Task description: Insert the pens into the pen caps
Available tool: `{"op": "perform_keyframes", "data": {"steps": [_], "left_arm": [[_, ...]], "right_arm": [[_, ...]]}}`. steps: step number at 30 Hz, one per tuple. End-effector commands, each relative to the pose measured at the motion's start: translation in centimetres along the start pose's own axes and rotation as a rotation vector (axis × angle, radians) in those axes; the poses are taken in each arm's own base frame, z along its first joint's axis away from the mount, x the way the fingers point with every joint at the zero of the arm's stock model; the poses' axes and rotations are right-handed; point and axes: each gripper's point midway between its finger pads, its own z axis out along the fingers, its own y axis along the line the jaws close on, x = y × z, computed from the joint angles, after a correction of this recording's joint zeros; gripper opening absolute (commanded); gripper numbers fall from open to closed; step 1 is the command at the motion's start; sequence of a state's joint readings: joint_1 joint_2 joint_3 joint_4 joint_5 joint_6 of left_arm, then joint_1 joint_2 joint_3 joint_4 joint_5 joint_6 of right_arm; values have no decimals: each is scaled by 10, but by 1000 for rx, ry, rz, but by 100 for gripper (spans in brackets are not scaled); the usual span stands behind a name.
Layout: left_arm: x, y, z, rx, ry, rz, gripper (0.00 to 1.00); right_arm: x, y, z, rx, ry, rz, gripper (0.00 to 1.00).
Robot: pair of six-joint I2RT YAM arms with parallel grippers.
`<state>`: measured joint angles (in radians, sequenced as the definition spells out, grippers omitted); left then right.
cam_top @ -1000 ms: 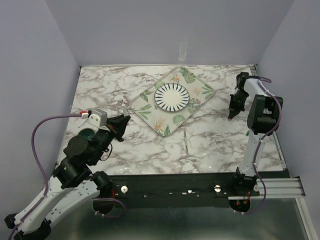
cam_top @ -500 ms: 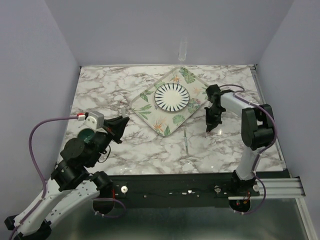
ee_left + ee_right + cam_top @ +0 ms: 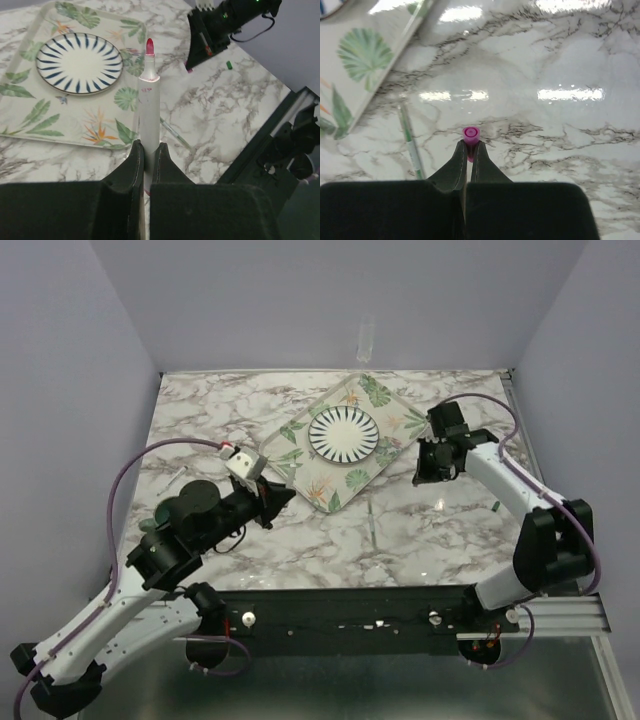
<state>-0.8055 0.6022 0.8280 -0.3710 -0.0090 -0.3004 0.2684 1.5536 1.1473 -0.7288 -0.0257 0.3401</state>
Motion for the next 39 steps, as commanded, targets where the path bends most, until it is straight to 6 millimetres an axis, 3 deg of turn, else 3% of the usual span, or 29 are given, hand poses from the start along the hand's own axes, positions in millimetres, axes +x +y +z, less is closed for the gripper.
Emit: {"op": "perform_keyframes", "data": {"steps": [1,4,5,11,14,17,26,31,39], "left_arm": [[19,-44,1,244,100,-43,0],[27,-58,2,332,135,-57,0],[28,-61,4,347,145,-72,0],[33,-61,19,333,150,-123,0],[32,-77,21,425,169,-139,0],[31,-80,28,438,179,-143,0],[10,-91,38,476,168,-149,0],[-5,-86,36,434,111,-148,0],[-5,-82,39,411,110,-149,0]], "right_arm": [[-12,47,-37,-245,-138,-53,1],[-18,83,-71,-405,-216,-84,1],[-24,98,-94,-481,-277,-81,1],[-25,165,-188,-871,-452,-112,1],[-24,184,-228,-1012,-529,-147,1],[-21,198,-259,-1138,-566,-169,1],[-4,219,-297,-1321,-620,-242,1],[-2,217,-293,-1284,-625,-214,1],[4,219,-283,-1248,-606,-187,1]]}}
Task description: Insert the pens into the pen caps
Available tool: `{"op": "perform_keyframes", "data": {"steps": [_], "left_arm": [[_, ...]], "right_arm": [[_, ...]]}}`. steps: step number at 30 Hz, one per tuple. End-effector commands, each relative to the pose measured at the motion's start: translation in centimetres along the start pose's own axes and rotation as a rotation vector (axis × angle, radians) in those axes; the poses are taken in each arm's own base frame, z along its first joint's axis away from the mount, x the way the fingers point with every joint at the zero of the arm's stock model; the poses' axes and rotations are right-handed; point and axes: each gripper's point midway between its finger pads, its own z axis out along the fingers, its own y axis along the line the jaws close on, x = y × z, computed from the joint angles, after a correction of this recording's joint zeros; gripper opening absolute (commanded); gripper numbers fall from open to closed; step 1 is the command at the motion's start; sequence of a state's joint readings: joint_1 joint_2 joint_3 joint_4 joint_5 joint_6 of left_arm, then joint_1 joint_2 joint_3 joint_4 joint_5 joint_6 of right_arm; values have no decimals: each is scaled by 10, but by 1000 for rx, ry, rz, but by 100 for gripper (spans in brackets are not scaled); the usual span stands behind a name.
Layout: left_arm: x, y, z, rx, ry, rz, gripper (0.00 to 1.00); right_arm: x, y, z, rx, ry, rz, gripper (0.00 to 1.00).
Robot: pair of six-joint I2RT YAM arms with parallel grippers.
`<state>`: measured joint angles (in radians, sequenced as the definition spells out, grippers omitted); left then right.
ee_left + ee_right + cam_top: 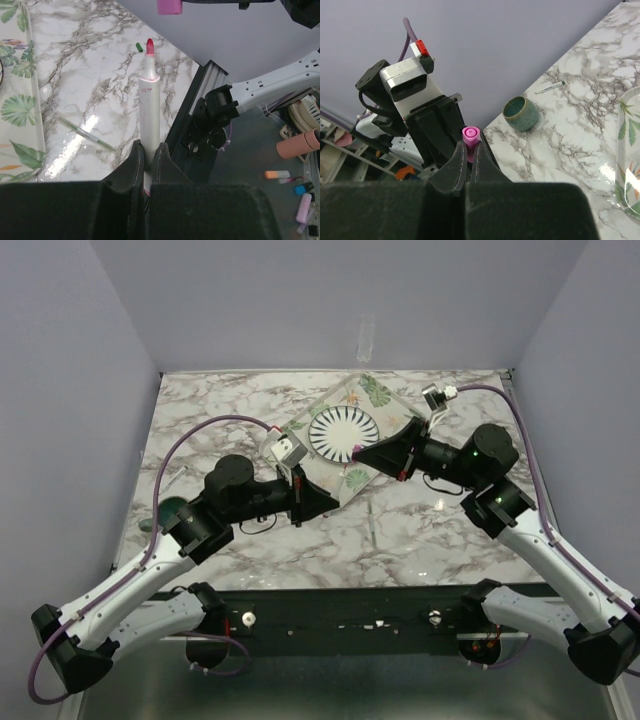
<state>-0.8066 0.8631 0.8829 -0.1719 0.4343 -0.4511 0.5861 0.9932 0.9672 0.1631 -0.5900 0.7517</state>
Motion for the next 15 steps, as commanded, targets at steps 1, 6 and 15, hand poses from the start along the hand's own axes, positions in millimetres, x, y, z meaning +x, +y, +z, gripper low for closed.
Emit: {"op": "perform_keyframes", "data": {"steps": [1,6,15], "left_arm": [[-12,-4,-2,-4,-40,7,0],[-17,-5,-6,-11,-58,18,0],[-14,-4,-7,-16,-53,21,0]], "right_arm": [[3,-3,2,27,-9,13,1],[9,-6,5,54,-2,16,1],[2,-12,13,91,-9,2,1]]}}
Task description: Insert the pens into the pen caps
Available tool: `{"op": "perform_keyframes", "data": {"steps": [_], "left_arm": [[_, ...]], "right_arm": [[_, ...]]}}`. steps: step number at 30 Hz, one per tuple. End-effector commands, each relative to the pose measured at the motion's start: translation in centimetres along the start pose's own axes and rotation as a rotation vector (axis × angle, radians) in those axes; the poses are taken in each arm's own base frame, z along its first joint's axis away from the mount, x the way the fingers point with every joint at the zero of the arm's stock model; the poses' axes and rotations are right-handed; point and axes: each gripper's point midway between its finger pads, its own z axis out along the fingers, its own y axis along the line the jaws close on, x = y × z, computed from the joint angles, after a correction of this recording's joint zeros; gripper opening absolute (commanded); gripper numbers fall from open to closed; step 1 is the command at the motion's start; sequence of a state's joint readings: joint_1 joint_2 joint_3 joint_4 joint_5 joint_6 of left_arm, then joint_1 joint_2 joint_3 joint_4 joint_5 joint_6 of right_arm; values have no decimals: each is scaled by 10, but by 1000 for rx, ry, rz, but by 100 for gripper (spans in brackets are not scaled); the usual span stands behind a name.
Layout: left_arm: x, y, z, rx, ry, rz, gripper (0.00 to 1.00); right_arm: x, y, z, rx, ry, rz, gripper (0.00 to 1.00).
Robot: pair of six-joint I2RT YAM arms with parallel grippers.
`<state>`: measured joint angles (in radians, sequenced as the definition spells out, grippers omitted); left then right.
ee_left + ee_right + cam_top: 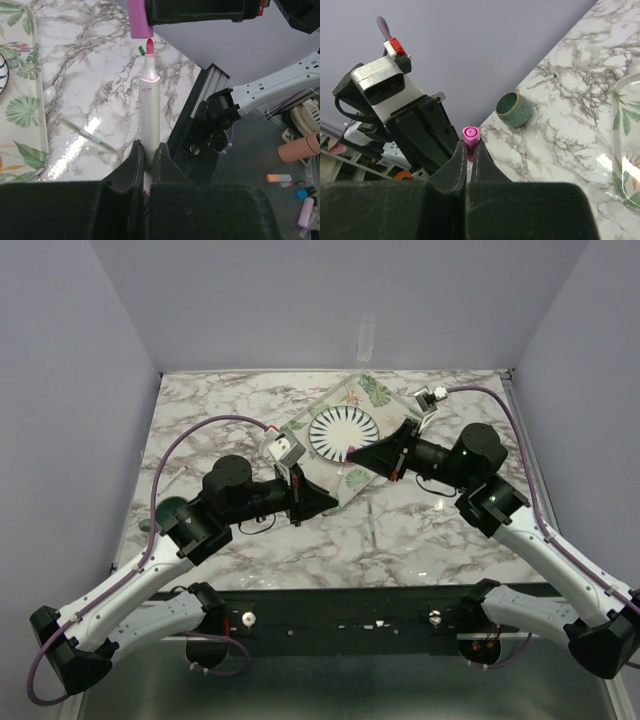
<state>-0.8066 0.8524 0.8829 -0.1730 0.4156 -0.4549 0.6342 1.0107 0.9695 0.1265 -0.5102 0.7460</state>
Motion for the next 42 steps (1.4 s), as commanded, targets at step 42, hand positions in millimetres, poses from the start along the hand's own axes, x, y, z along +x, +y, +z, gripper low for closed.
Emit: {"op": "perform_keyframes", "data": {"steps": [42], "left_arm": [[-10,-1,-10,-23,-50,32,0]], "right_arm": [[8,5,7,29,14,-5,1]]}}
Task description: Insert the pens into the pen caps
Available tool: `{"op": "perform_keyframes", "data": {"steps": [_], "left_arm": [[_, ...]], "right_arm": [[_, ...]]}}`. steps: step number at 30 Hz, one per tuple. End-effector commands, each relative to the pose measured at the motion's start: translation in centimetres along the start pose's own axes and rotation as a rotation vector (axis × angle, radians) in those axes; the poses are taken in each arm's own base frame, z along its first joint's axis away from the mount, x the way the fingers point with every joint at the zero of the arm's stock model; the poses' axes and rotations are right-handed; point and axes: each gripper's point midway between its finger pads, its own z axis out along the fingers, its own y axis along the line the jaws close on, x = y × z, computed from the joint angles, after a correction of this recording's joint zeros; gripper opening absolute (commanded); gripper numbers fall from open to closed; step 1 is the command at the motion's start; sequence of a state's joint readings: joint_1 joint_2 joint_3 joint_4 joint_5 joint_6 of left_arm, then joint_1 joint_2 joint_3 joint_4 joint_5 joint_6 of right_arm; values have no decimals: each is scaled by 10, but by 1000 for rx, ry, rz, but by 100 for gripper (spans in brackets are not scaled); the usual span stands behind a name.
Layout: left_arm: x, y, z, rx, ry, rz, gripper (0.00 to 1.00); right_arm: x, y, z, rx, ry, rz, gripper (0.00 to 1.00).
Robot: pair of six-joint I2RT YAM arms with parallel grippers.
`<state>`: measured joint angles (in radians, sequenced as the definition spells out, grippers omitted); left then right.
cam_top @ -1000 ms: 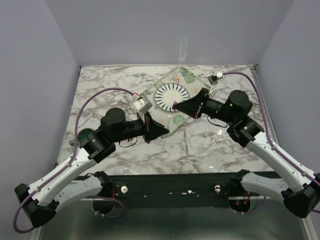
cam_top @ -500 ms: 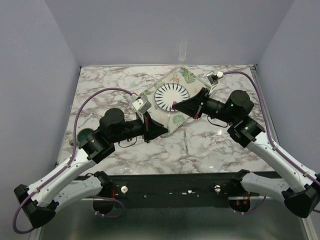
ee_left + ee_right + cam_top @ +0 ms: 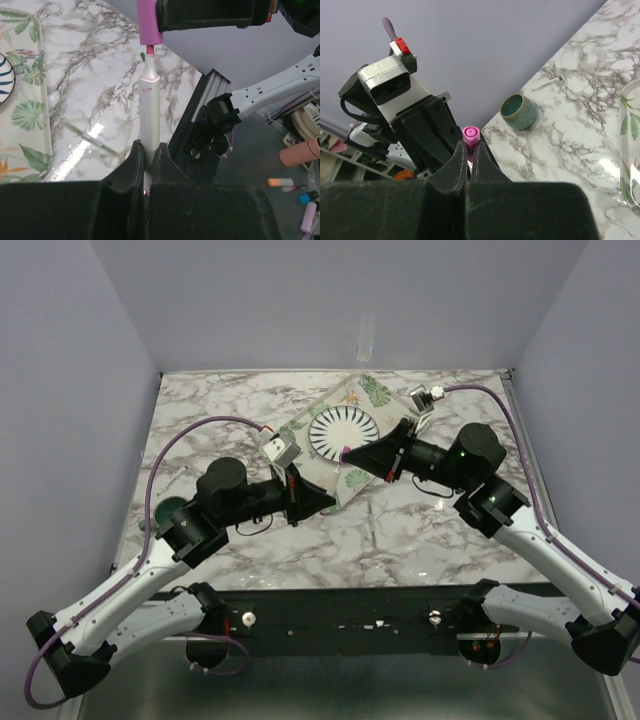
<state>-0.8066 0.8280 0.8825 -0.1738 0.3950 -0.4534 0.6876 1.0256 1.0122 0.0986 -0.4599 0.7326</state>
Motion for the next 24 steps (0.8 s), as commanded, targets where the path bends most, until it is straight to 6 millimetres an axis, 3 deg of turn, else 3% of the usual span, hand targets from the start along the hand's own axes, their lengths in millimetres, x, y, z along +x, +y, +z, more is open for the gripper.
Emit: {"op": "perform_keyframes", "data": {"steps": [1,17,24], "left_arm": [[-4,0,-5,-14,-23,23,0],[-5,4,-4,-33,-26,38,0],[-9,5,-2,-32,-49,50,0]], "right_arm": [[10,-7,-1,36,17,1,1],[43,-20,-7,144,45,-71,1],[56,-12,-5,82,73,-68,1]]}}
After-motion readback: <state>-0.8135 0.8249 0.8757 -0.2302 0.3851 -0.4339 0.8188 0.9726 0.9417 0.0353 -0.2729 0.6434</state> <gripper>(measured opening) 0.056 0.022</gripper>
